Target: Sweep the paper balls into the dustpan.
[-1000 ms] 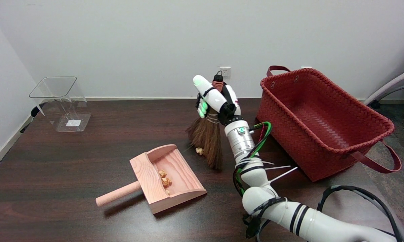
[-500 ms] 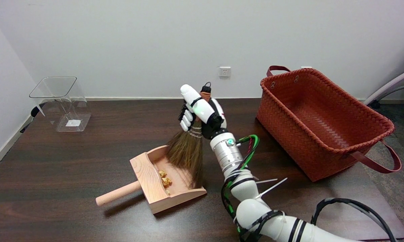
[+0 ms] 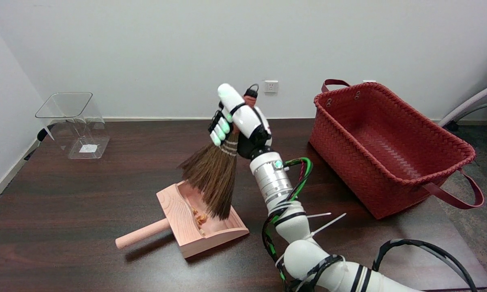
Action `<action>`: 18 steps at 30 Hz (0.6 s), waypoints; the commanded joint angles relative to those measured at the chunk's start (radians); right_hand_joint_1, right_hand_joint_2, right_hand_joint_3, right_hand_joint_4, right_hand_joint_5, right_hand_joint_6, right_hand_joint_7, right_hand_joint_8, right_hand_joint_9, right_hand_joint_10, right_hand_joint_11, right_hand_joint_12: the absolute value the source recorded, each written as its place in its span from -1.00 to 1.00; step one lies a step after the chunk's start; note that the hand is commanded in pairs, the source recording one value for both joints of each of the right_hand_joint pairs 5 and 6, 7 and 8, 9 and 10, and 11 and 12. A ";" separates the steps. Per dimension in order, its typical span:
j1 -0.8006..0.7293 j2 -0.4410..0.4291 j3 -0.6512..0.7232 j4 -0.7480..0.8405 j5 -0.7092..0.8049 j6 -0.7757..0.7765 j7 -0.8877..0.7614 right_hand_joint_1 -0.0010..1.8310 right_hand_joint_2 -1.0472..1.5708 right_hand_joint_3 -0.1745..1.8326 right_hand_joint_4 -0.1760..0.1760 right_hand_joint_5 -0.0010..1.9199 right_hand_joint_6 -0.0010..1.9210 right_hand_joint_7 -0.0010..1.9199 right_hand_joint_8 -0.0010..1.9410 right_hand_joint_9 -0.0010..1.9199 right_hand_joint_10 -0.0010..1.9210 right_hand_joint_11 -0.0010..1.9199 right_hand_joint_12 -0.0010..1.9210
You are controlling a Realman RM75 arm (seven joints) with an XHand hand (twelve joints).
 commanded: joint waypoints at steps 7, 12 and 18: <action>0.005 0.073 0.058 0.059 -0.023 0.035 -0.092 -0.23 1.00 -1.00 0.00 1.00 1.00 1.00 0.98 1.00 1.00 1.00 1.00; 0.014 0.057 0.049 -0.088 -0.034 0.046 -0.092 -0.23 1.00 -1.00 0.00 1.00 1.00 1.00 0.98 1.00 1.00 1.00 1.00; 0.027 0.051 0.059 -0.210 -0.087 0.106 -0.093 -0.23 1.00 -1.00 0.00 1.00 1.00 1.00 0.98 1.00 1.00 1.00 1.00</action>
